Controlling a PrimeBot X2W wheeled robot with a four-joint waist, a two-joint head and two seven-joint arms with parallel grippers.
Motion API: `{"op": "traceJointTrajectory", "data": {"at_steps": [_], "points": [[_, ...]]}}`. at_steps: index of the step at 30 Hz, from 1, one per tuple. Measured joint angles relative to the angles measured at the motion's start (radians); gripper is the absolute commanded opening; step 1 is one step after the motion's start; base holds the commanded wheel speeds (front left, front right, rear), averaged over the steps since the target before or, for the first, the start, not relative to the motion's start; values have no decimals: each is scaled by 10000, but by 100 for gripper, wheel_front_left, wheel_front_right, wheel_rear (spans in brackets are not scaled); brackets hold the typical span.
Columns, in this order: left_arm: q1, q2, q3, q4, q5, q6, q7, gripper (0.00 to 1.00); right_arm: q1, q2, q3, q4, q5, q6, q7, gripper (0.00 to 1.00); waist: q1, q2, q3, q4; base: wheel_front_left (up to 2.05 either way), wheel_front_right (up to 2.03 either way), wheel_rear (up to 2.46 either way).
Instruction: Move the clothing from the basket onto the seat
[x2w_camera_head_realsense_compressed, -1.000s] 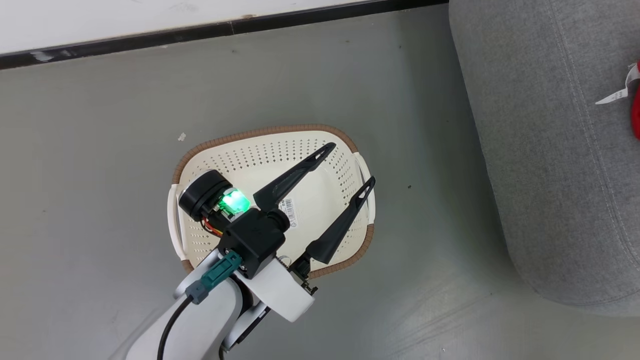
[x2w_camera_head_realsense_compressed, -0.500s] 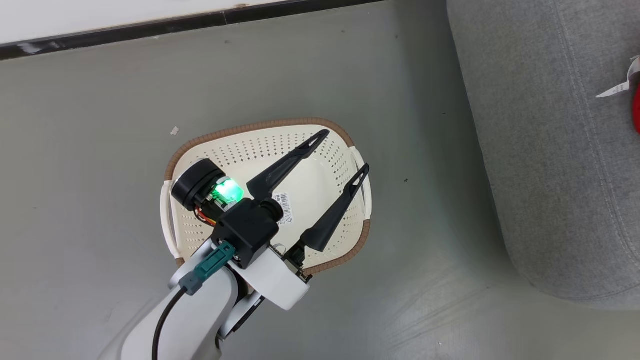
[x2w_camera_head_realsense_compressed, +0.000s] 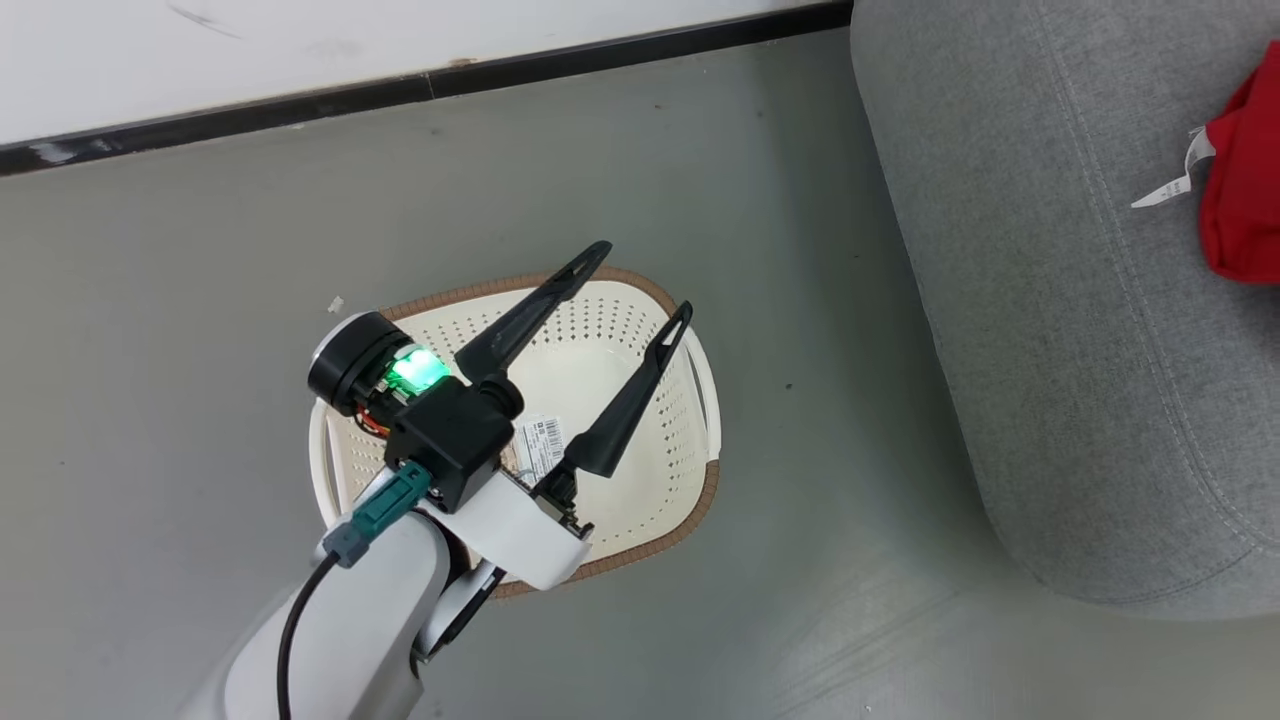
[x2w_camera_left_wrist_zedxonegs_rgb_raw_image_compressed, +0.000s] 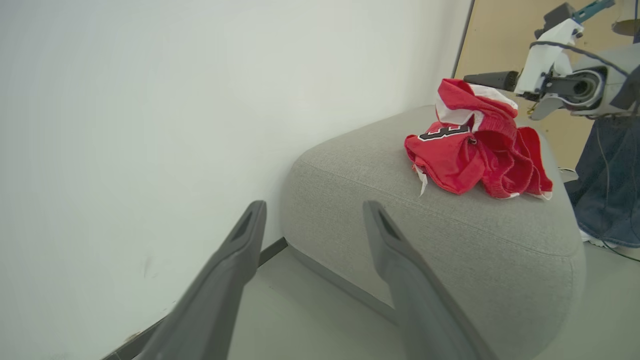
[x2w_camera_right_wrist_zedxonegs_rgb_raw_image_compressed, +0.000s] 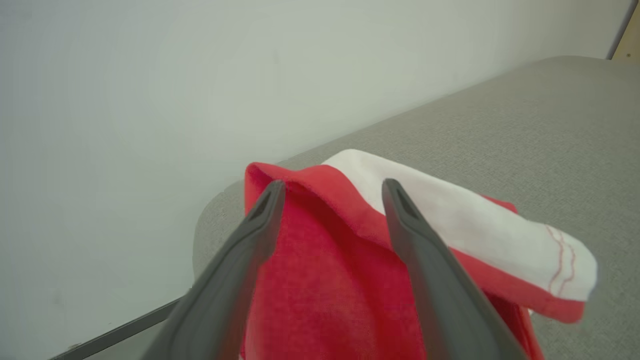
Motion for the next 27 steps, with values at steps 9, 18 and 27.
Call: {"op": "traceJointTrajectory", "data": {"at_steps": [9,18,27], "points": [[264,4,744,579,-334,458,-311,100,739,65,470,-949,403,0,-69,100,0,0,-575,-35,0,0,0],[937,-8,1720,1009,-529,1147,-510,100,1387,746,1582,-2372,345,0,-113,100,0,0,-1262,189,0,0,0],[1919,6,2667,1413,-652,1977,-527,100,1956,972,2079,-3427,107,0,-115,100,0,0,-1890,602,0,0,0]]}}
